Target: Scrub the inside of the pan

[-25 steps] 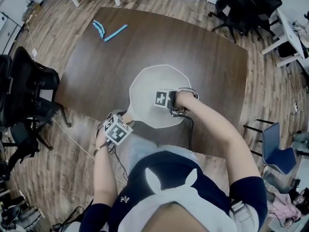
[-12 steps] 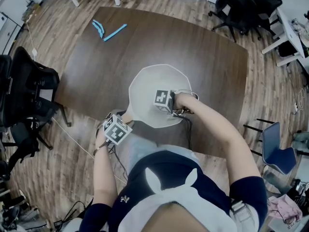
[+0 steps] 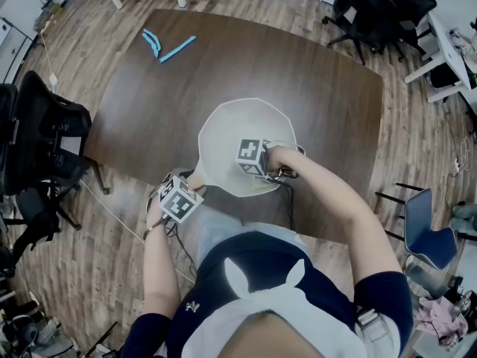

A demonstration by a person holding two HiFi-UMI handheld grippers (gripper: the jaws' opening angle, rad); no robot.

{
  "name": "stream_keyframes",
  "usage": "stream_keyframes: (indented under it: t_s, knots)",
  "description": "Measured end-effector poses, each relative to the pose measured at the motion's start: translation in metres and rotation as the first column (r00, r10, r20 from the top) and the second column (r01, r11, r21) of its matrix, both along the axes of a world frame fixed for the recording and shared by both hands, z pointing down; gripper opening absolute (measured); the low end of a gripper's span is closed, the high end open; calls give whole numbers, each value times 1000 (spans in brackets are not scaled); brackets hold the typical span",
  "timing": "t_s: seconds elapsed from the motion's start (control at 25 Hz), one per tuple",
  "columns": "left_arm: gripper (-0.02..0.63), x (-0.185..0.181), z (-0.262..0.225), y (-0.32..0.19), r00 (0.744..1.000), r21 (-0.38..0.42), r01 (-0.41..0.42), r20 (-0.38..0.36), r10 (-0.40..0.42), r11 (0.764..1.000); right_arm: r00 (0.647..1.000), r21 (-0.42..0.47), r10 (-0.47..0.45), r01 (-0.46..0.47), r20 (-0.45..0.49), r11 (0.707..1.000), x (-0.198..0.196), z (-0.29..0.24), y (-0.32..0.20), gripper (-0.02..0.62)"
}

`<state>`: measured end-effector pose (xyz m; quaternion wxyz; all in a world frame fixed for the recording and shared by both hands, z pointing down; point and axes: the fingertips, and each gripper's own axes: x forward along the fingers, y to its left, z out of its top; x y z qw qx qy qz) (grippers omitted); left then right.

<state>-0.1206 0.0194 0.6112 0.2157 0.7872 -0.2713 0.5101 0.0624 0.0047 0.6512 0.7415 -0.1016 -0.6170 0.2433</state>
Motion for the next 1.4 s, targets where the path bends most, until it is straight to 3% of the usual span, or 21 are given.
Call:
stream_keyframes:
  t_s: [0.48, 0.84, 1.04, 1.4]
  knots:
    - [224, -1, -3, 2, 1000, -19, 9, 5, -9, 1000, 996, -26, 21, -19, 84, 999, -27, 2, 9, 9]
    - [225, -2, 1, 1, 1000, -26, -2, 8, 2, 1000, 977, -62, 96, -85, 189, 994, -55, 3, 14, 9]
    - [225, -2, -1, -2, 1000, -35, -5, 7, 6, 999, 970, -61, 110, -99, 215, 993, -65, 2, 13, 9]
    - [225, -4, 1, -2, 1000, -30, -18, 0, 18, 999, 938, -114, 219, -194, 268, 974, -85, 2, 12, 9]
